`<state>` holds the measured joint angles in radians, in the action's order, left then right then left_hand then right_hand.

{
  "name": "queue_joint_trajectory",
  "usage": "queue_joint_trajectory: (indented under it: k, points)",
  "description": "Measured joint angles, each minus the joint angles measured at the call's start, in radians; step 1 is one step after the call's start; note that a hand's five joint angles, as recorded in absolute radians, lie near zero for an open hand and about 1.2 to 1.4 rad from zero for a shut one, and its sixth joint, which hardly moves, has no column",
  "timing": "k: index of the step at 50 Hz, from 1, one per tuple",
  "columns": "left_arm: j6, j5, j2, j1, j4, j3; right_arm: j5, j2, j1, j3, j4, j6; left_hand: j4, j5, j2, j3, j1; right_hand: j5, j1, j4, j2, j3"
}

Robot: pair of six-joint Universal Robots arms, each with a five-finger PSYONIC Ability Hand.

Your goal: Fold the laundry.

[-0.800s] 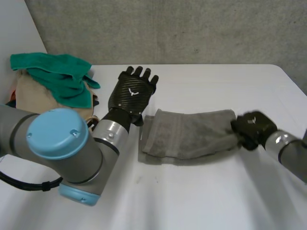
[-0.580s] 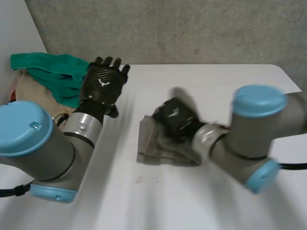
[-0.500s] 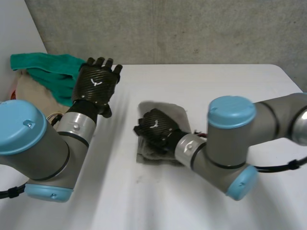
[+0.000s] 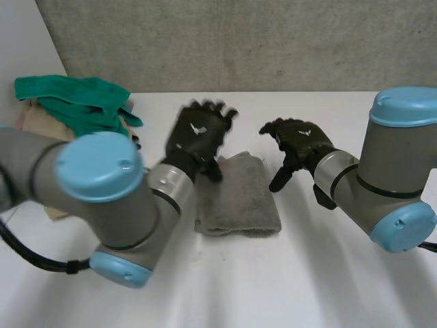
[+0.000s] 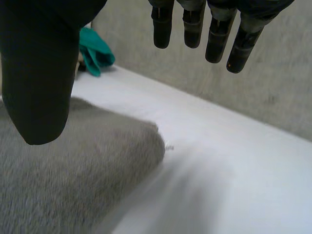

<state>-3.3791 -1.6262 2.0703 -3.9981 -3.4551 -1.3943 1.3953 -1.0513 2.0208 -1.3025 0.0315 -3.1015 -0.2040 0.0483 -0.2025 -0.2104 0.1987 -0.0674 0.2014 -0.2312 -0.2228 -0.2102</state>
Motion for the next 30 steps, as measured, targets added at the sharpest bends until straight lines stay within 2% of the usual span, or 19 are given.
queue_joint_trajectory:
  k: [1, 2, 5, 8, 13, 19, 24, 30]
  points:
    - [0.000, 0.000, 0.000, 0.000, 0.000, 0.000, 0.000, 0.000, 0.000, 0.000, 0.000, 0.000, 0.000, 0.000, 0.000, 0.000, 0.000, 0.000, 0.000, 0.000, 0.000, 0.000]
    - [0.039, -0.010, 0.054, 0.016, 0.075, 0.048, -0.003, 0.026, -0.001, 0.017, 0.022, -0.001, 0.000, 0.000, 0.000, 0.000, 0.000, 0.000, 0.000, 0.000, 0.000, 0.000]
    - [0.067, -0.030, 0.113, 0.025, 0.149, 0.088, -0.012, 0.078, 0.002, 0.045, 0.056, 0.000, 0.000, 0.000, 0.000, 0.000, 0.001, 0.000, 0.000, 0.000, 0.000, 0.000]
    - [0.064, -0.059, 0.165, 0.027, 0.200, 0.114, -0.026, 0.126, 0.006, 0.068, 0.075, 0.004, 0.000, 0.000, 0.000, 0.000, 0.001, 0.000, 0.000, 0.000, 0.000, 0.000]
    - [-0.057, -0.112, 0.244, 0.022, 0.240, 0.133, -0.050, 0.225, 0.013, 0.113, 0.091, 0.038, 0.000, 0.000, 0.000, 0.000, 0.001, 0.000, 0.000, 0.000, 0.000, 0.000]
    - [-0.216, -0.139, 0.269, 0.009, 0.234, 0.126, -0.049, 0.279, 0.027, 0.138, 0.091, 0.114, 0.000, 0.000, 0.000, 0.000, 0.000, 0.000, -0.011, 0.000, 0.000, 0.000]
    - [-0.234, -0.137, 0.234, -0.001, 0.219, 0.119, -0.047, 0.235, 0.032, 0.114, 0.080, 0.136, 0.000, 0.000, 0.000, 0.000, -0.003, 0.000, -0.019, 0.000, 0.000, 0.000]
    - [-0.162, -0.095, 0.090, -0.004, 0.184, 0.092, -0.048, 0.072, -0.004, -0.043, -0.002, 0.021, 0.000, 0.000, 0.000, 0.000, -0.003, 0.002, -0.019, 0.000, 0.000, 0.000]
